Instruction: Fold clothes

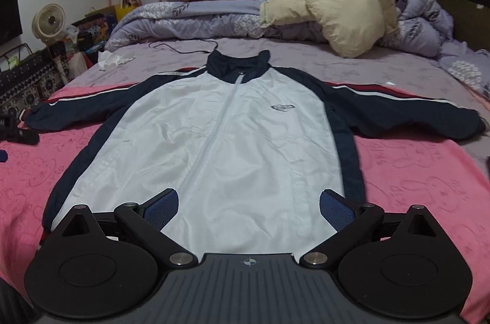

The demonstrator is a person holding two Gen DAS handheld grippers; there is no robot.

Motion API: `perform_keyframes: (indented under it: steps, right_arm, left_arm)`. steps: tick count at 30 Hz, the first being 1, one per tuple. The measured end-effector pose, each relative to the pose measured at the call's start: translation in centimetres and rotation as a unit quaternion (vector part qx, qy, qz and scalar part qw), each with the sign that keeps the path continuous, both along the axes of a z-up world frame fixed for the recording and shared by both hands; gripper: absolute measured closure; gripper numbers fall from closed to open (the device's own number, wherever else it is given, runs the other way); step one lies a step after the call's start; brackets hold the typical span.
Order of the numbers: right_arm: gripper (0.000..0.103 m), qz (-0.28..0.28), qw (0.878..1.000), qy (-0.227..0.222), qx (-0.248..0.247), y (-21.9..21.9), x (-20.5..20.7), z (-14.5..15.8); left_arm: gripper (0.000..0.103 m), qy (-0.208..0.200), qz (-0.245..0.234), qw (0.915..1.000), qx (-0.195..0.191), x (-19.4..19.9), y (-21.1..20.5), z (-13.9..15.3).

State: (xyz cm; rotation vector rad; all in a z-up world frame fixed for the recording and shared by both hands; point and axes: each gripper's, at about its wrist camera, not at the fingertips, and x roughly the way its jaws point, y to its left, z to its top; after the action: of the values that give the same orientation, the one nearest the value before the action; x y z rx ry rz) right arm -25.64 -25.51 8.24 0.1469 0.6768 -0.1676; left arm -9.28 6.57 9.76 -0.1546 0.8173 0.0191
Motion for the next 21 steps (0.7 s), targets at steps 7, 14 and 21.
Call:
perform_keyframes:
  steps: [7, 14, 21]
  right_arm:
    - [0.004, 0.057, 0.998, 0.001, -0.004, 2.4, 10.2, -2.7]
    - [0.009, 0.228, 0.973, 0.028, 0.023, 11.1, 14.3, -4.1]
    - [0.009, 0.282, 0.953, 0.109, -0.007, 15.7, 13.4, -5.5]
  left_arm:
    - [0.002, 0.025, -0.007, 0.9996, -0.005, 7.4, 0.4, -5.0]
    - [0.003, 0.028, -0.01, 0.999, -0.033, 14.5, -3.1, -7.6]
    - [0.001, 0.052, 0.076, 0.9946, -0.047, 21.2, -3.8, -9.0]
